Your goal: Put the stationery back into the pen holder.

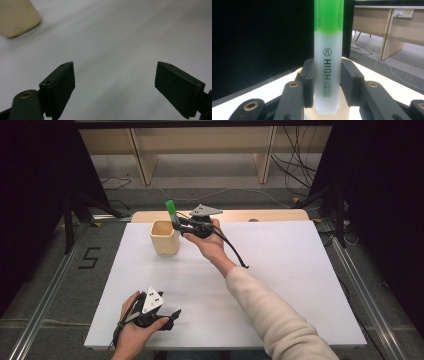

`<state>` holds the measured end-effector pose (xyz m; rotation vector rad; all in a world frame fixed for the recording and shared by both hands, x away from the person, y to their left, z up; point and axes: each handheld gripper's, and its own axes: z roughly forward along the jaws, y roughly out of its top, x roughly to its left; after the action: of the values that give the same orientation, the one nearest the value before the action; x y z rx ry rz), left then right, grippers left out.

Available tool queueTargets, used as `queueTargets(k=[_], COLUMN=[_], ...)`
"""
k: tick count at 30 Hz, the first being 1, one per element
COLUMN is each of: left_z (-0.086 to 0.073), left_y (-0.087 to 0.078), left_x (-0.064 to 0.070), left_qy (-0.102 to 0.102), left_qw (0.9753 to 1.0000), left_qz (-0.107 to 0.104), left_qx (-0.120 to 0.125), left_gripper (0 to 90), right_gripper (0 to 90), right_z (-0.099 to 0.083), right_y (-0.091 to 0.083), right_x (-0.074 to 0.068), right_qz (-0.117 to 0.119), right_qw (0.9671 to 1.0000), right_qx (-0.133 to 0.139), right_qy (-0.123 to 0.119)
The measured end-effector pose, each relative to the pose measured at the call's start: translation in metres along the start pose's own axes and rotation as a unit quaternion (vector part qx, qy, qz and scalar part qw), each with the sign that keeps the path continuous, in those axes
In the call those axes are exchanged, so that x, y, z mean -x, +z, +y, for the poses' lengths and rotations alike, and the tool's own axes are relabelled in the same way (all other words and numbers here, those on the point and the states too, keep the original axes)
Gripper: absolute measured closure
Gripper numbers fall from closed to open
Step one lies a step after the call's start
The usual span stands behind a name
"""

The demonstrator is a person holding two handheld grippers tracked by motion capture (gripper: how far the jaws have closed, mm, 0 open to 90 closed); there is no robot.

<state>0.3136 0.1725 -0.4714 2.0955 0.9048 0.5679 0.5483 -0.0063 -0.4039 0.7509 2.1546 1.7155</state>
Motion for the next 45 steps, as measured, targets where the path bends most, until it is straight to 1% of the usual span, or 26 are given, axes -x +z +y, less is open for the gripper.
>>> queueTargets(k=[19,32,39,40,41,44,45], left_z=[0.000,0.000,0.000,0.000,0.000,0.000,0.000], left_y=[0.000,0.000,0.000,0.000,0.000,-0.001,-0.001], left_x=[0.000,0.000,0.000,0.000,0.000,0.000,0.000], left_qy=[-0.001,-0.002,0.000,0.000,0.000,0.000,0.000], left_qw=[1.0000,1.0000,1.0000,1.0000,1.0000,1.0000,1.0000], left_qz=[-0.001,-0.001,-0.002,-0.002,-0.002,-0.003,-0.002], left_qx=[0.001,0.002,0.001,0.001,0.001,0.002,0.002], left_gripper=[16.3,16.3,16.3,16.3,16.3,16.3,16.3], right_gripper=[66.2,66.1,66.1,66.1,66.1,66.1,66.1], right_z=[0.005,0.013,0.014,0.014,0.015,0.014,0.014], right_y=[0.016,0.026,0.031,0.032,0.033,0.036,0.037], right_x=[0.000,0.001,0.001,0.001,0.000,0.000,0.000], right_qz=[0.000,-0.004,-0.005,-0.005,-0.005,-0.005,-0.005], right_qw=[1.0000,1.0000,1.0000,1.0000,1.0000,1.0000,1.0000], right_qx=[0.001,0.003,0.003,0.004,0.003,0.002,0.003], right_qy=[0.001,-0.001,-0.001,-0.005,-0.001,-0.001,-0.004])
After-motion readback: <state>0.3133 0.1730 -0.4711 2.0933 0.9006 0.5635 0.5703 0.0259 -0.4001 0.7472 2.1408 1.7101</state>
